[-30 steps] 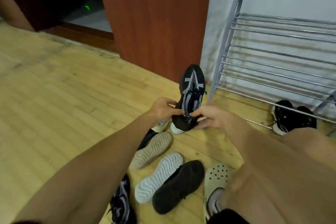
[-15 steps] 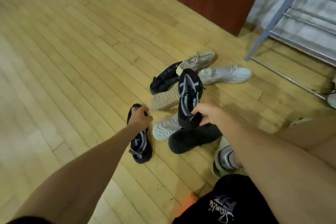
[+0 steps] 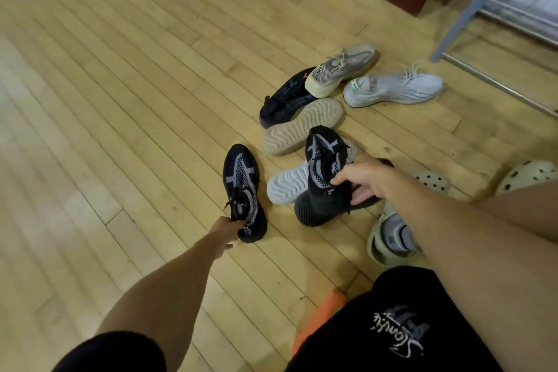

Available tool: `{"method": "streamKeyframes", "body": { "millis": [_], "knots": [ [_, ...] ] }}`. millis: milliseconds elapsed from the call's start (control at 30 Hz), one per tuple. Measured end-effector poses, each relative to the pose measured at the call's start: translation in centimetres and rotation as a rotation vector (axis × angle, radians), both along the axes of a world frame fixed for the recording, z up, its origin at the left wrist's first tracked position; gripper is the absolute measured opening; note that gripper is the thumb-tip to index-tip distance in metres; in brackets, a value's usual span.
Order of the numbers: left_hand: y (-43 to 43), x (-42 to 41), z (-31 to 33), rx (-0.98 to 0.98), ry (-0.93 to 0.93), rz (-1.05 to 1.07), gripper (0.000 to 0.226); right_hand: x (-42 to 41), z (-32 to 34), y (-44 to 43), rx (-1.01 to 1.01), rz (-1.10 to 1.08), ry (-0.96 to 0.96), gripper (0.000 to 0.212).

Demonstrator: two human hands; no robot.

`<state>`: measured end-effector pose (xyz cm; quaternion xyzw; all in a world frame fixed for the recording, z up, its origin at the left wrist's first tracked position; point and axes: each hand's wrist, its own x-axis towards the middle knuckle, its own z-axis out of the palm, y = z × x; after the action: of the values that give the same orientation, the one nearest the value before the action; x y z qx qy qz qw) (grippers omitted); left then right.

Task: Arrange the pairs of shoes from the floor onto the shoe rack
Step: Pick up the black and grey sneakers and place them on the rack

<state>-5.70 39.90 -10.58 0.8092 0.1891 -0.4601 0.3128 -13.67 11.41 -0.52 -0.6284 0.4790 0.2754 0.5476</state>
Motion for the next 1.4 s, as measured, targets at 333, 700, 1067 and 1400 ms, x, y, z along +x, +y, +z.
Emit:
{"method": "streamKeyframes", "body": {
  "millis": [333, 700, 1067, 1400],
  "knots": [
    [-2.4, -1.8, 0.0, -0.208, 0.144, 0.477, 0.016, -0.4, 0.2, 0.1, 0.003, 0.078, 0.031, 0.053],
    [1.9, 3.3, 8.5, -0.322, -0.166, 0.404, 0.031, 1.4, 3.3, 1.5, -0.026, 0.019, -0.135, 0.051],
    [-15.5, 5.5, 18.7, -0.611, -0.226, 0.127, 0.006, -1.1, 13.1, -8.4, -0.247, -0.151, -0.24, 0.049],
    [-34.6, 0.8, 18.8, -0.552, 0.006, -0.292, 0.026, -10.9, 12.8, -22.1, -0.341, -0.476, -0.063, 0.046]
  ]
}}
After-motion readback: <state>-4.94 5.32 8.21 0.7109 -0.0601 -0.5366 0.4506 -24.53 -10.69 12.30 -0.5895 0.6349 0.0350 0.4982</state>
